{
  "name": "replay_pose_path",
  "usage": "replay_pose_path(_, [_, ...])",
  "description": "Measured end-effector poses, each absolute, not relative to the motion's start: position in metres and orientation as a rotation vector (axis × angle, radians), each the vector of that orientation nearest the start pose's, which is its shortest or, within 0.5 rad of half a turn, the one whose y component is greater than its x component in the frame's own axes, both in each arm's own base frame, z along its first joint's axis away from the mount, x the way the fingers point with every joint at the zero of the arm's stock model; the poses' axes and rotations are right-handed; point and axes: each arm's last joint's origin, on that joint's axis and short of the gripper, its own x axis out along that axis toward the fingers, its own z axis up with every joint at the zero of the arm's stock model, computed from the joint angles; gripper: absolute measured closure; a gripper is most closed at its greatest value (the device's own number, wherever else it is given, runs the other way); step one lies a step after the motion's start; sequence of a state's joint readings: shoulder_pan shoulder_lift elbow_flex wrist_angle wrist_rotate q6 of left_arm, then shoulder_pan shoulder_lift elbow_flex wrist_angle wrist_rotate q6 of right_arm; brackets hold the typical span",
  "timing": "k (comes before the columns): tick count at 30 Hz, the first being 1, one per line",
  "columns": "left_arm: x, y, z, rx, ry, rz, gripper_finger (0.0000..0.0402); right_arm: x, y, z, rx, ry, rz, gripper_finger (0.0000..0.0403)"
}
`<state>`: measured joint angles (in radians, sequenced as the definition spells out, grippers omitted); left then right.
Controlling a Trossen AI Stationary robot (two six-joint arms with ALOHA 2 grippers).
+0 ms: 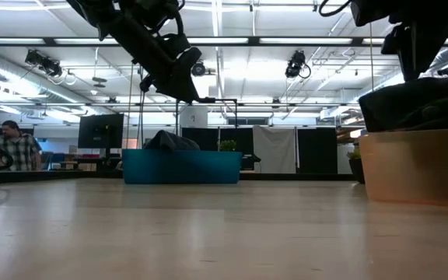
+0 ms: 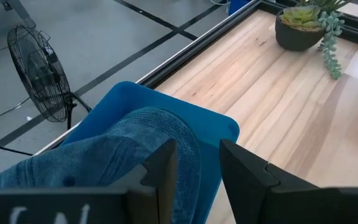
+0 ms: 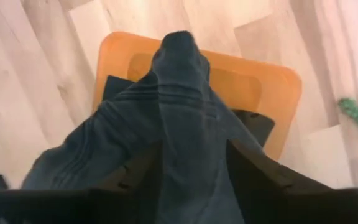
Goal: Pick & Place hat
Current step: Put the black cap into the orange bin
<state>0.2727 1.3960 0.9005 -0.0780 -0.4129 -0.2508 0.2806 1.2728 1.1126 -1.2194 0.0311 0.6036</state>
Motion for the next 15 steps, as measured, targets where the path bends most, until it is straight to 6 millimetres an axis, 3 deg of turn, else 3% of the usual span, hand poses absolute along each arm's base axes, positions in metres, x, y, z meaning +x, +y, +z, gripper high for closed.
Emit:
replay_pose_path(4, [0.283, 0.091, 0.249, -0.193, 0.496, 0.735, 0.0278, 0.201, 0.056, 0.270, 0.223, 1.390, -0.231, 0.0210])
replay_pose_path(9, [0.283, 0.091, 0.249, -0.178, 0.502, 0.731, 0.0278, 0.201, 0.056, 0.252, 0.305, 1.395, -0.276, 0.0218])
replay_pose_path(12, [0.283, 0.091, 0.249, -0.164, 0.507, 0.727, 0.0278, 0.199, 0.057, 0.245, 0.402, 1.432, -0.286, 0.0242])
replay_pose_path(15, [0.283, 0.091, 0.249, -0.166, 0.507, 0.728, 0.0278, 0.199, 0.057, 0.243, 0.468, 1.454, -0.284, 0.0292])
